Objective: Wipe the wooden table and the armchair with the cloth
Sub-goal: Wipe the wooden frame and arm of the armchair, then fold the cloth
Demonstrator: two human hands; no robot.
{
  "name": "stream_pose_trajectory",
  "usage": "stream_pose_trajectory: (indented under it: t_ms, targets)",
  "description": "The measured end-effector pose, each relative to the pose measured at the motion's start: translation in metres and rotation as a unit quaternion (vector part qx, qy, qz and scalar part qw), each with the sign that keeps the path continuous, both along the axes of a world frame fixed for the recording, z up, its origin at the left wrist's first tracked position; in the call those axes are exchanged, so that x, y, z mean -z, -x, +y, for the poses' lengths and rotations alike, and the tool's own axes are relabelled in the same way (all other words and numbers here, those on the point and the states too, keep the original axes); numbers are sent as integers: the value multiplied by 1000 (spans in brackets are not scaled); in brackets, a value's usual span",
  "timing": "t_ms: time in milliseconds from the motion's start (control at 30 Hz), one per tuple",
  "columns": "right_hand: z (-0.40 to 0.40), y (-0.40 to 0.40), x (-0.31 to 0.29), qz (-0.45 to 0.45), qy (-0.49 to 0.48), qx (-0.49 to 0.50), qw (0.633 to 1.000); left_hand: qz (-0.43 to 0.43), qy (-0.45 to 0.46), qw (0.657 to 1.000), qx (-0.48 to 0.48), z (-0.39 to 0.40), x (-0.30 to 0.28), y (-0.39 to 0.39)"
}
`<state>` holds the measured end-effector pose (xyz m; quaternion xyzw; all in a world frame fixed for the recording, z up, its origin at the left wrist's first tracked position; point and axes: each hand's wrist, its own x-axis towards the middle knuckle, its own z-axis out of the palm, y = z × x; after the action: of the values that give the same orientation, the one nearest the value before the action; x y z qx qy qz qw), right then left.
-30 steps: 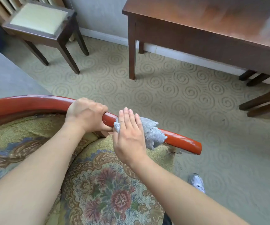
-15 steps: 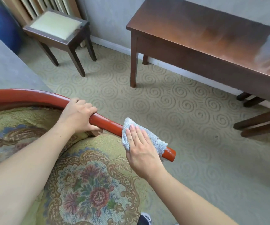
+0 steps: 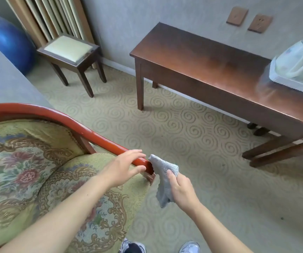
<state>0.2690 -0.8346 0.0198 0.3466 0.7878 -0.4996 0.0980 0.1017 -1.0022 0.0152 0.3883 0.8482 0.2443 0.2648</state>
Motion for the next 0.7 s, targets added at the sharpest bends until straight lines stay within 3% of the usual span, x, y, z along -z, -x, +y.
stream_pose_trajectory:
  t_ms: [100,233,600,700]
  targets:
    - [26,-33,-47,74,100,70,990,-14,-107,994,15,51,-34,-63]
    - [79,-85,-107,157,169,58,971,8,-178,983,31,114,-91,-115]
    - [221,-192,-207,254,23,72,964,-2,-267,963,24,260,-192,-208]
    - [253,-220,-221,281,44,98,954,-39,-311,950,-6,295,-209,-229]
